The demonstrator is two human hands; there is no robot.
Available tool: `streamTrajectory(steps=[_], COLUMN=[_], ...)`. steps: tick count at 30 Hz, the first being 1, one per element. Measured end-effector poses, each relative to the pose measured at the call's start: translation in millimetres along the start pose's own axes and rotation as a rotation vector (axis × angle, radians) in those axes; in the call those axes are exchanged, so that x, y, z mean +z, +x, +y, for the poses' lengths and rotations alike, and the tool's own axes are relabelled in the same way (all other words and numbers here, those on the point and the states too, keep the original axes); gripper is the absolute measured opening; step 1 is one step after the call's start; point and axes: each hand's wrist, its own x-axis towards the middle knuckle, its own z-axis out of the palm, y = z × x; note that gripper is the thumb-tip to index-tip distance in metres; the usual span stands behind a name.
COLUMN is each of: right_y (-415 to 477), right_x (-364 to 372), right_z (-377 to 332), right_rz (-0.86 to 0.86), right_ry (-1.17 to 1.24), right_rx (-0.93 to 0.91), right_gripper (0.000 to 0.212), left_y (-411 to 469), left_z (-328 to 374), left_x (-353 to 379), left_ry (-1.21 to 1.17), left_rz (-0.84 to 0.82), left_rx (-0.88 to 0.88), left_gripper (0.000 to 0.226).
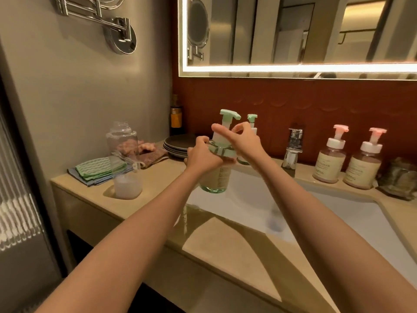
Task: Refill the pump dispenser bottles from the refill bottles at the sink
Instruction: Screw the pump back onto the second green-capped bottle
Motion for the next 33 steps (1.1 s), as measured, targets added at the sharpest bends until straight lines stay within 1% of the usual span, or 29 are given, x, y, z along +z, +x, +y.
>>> streamTrajectory(steps=[1,4,5,7,10,11,13,14,17,20,22,24,25,29,33], right_y=[1.7,9.3,9.7,12.8,18.3,22.3,30.1,34.4,50.4,69.7,80.1,88.5,94.5,109.7,120.6], right_x=[-5.9,-24.2,-27.2,-33.1,-38.8,-42.5,-47.3,-48.7,-48.1,-44.8,-40.8,-37.5,-36.2,-30.8,-27.4], right_z=[5.8,30.9,39.4,58.0,77.9,84.2,94.8,99.9,113.7,127.9,137.7,145.8,150.7,162.4,173.4], right_rz=[-0.014,0.043,0.044,0.021,0.036,0.054,0.081,0.093,0.133,0.187,0.201,0.192,0.194,0.193,0.198], right_ry=[0.052,0.104,0.081,0.072,0.085,0.087,0.112,0.122,0.142,0.14,0.126,0.12,0.119,0.069,0.048], right_rx=[0.022,0.122,0.154,0.2,0.254,0.268,0.296,0.305,0.31,0.294,0.294,0.312,0.319,0.343,0.372], right_gripper=[0.054,0.029,0.024,0.02,0.024,0.026,0.029,0.032,0.04,0.044,0.054,0.068,0.071,0.075,0.076], left_y=[3.3,18.0,21.1,32.2,48.3,56.2,69.0,75.4,97.8,117.7,130.4,140.1,146.8,159.4,165.7], left_z=[1.0,9.5,12.7,21.1,29.0,31.2,33.9,35.2,37.1,38.6,35.6,32.1,29.4,20.2,18.0], left_x=[5.1,27.3,33.3,48.7,66.0,73.6,86.6,93.3,115.8,138.2,152.8,164.7,172.5,190.6,198.6], left_ry=[-0.02,-0.103,-0.132,-0.16,-0.133,-0.128,-0.112,-0.1,-0.115,-0.147,-0.158,-0.18,-0.194,-0.168,-0.109], left_rz=[-0.015,-0.097,-0.128,-0.18,-0.226,-0.242,-0.262,-0.275,-0.293,-0.269,-0.272,-0.276,-0.28,-0.286,-0.313], left_rx=[-0.021,-0.033,-0.025,0.004,0.031,0.034,0.041,0.049,0.076,0.089,0.104,0.115,0.118,0.116,0.174], left_gripper=[0.093,0.089,0.088,0.086,0.061,0.063,0.079,0.084,0.086,0.103,0.11,0.11,0.111,0.113,0.109])
